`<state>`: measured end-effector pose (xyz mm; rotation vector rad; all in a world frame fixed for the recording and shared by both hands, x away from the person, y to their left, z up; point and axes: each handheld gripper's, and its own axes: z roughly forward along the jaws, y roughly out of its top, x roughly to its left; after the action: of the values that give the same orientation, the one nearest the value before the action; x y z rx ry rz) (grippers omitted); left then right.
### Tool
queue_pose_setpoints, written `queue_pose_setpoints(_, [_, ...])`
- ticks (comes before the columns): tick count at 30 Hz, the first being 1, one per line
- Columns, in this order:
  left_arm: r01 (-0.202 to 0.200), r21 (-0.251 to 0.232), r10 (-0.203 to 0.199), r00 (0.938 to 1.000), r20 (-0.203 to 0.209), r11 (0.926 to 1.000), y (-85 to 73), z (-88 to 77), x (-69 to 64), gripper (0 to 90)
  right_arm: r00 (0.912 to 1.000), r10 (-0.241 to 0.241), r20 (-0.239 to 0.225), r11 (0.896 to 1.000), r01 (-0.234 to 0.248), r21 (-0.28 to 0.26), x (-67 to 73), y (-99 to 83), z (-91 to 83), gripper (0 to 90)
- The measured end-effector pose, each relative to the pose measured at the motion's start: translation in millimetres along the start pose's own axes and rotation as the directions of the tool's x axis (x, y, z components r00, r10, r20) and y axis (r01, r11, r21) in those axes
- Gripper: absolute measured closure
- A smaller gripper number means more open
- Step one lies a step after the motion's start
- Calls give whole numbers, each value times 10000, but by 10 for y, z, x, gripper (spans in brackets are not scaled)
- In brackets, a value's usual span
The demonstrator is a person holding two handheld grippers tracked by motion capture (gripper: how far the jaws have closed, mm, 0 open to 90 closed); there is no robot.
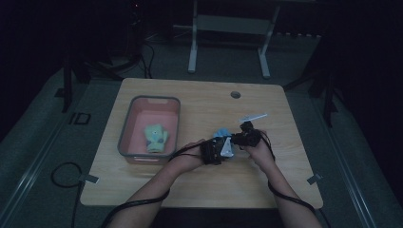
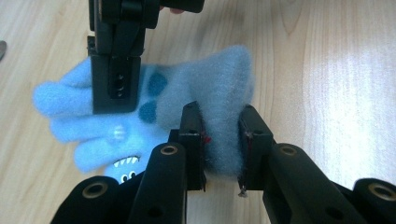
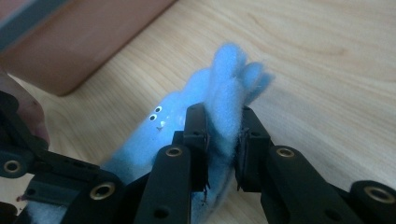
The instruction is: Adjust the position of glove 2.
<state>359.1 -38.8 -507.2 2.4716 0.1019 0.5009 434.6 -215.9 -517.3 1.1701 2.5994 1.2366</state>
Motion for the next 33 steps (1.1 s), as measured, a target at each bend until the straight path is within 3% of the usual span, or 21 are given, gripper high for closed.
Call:
queue_pose_setpoints(4, [-100, 42, 100, 9999, -50, 9999, 26, -88, 29, 759, 9999, 91, -126, 9998, -93, -155, 24, 49, -41, 776])
queue_pose_setpoints(5, [-193, 55, 194, 9994, -283, 9998, 47, -165, 34, 758, 9997, 101, -232, 9995, -107, -285, 48, 111, -70, 776])
queue_pose_setpoints(10, [-338, 150, 346, 9978, -573, 9993, 76, -338, 70, 758, 9992, 46, -407, 9987, -67, -501, 130, 243, -119, 776])
queue_pose_setpoints(16, [-390, 280, 408, 9968, -680, 9988, 58, -499, 135, 758, 9981, -8, -610, 9976, -35, -698, 227, 394, -147, 775])
queue_pose_setpoints(22, [-24, 118, 32, 9980, -635, 9999, -39, -680, 231, 758, 9976, -186, -671, 9974, 139, -713, 351, 557, -109, 775])
queue_pose_setpoints(29, [-94, 404, 131, 9955, -933, 9991, -166, -823, 268, 758, 9960, -573, -679, 9967, 531, -620, 502, 727, 7, 775])
queue_pose_setpoints(33, [122, 427, -79, 9950, -995, 9990, -256, -919, 306, 758, 9951, -712, -691, 9962, 674, -557, 587, 814, 92, 775])
